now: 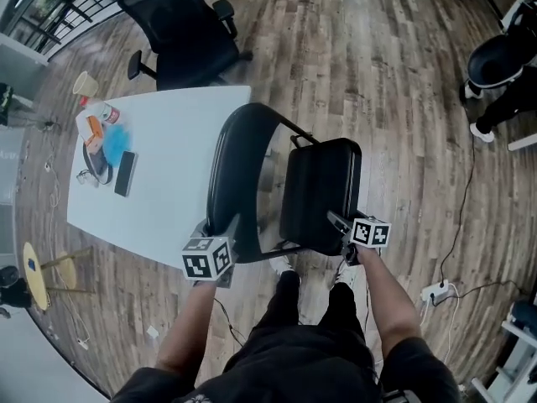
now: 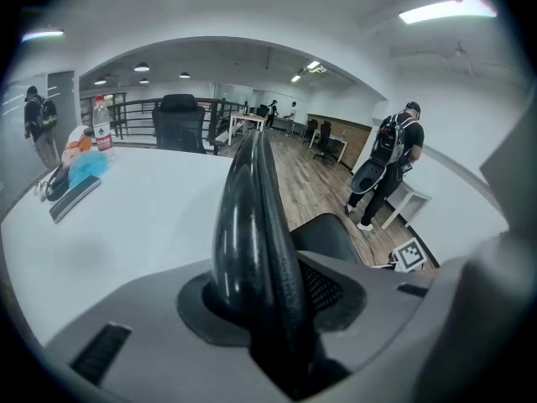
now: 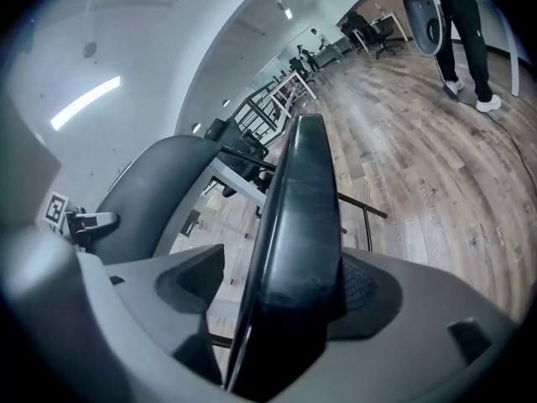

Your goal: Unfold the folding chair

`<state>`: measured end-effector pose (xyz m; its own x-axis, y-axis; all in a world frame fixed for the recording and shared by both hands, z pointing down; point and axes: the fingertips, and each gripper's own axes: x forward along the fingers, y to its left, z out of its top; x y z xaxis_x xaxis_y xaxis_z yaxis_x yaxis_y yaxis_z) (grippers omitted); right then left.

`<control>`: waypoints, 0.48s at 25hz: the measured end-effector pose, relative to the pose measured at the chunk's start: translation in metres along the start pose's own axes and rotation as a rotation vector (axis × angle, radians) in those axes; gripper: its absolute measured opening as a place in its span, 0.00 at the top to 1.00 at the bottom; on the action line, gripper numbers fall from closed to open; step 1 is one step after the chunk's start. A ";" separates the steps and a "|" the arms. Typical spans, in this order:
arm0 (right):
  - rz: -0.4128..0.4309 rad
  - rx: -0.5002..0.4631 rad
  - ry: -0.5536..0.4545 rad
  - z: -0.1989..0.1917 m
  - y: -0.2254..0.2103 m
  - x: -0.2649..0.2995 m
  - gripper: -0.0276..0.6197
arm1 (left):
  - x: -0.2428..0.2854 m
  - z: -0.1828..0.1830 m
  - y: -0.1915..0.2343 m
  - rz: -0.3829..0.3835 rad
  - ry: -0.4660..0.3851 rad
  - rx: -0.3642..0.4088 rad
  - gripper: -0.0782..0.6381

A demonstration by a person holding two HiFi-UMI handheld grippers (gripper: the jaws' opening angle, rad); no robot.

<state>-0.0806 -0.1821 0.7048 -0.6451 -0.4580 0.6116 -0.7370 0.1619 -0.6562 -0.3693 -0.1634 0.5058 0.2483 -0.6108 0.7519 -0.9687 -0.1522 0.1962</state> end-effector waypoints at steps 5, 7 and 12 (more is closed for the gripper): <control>0.057 0.064 0.047 -0.005 -0.051 -0.012 0.41 | 0.018 -0.011 -0.006 -0.002 0.015 -0.032 0.70; 0.090 0.106 0.048 -0.008 -0.073 -0.017 0.41 | 0.028 -0.017 -0.013 -0.005 0.013 -0.044 0.69; 0.102 0.193 0.025 -0.012 -0.156 -0.034 0.41 | 0.058 -0.029 -0.048 -0.030 0.020 -0.066 0.69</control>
<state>0.0536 -0.1810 0.7918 -0.7207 -0.4260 0.5469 -0.6172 0.0349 -0.7861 -0.3080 -0.1694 0.5581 0.2782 -0.5910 0.7572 -0.9584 -0.1185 0.2596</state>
